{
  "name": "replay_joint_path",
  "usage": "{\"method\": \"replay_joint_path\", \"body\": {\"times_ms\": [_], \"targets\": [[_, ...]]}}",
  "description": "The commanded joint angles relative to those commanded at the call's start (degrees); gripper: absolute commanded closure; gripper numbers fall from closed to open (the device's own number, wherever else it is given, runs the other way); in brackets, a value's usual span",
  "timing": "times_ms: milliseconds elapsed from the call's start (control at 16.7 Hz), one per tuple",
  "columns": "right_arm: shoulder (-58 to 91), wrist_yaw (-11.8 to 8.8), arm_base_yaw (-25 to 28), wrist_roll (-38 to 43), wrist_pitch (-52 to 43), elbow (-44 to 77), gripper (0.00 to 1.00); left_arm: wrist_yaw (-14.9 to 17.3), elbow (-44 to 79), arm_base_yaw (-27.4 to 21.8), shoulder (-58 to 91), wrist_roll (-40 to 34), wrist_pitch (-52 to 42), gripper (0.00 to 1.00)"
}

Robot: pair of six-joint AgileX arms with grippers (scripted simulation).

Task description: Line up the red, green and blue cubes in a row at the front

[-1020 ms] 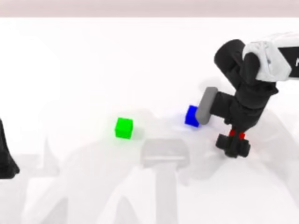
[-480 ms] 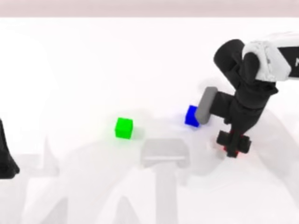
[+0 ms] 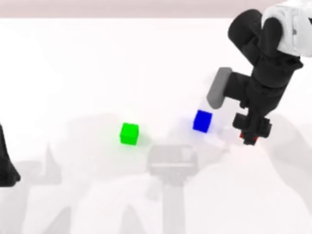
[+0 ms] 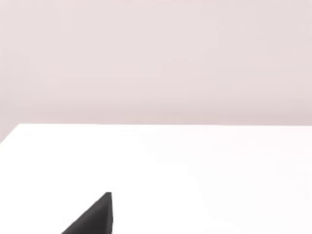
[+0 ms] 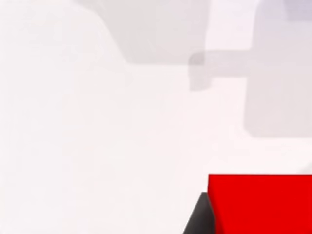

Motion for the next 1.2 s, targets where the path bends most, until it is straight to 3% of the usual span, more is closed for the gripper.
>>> {"method": "replay_joint_path", "body": {"times_ms": [420, 1020, 1200], "targets": [[1.6, 0.0, 1.8, 0.4, -1.6, 2.4, 1.0, 0.0, 0.0, 0.0, 0.0, 0.0, 0.0, 0.0], [19.8, 0.1, 26.9, 6.7, -15.9, 36.4, 1.0, 0.0, 0.0, 0.0, 0.0, 0.0, 0.0, 0.0], [22.2, 0.2, 31.0, 7.9, -18.0, 40.8, 1.0, 0.0, 0.0, 0.0, 0.0, 0.0, 0.0, 0.0]]}}
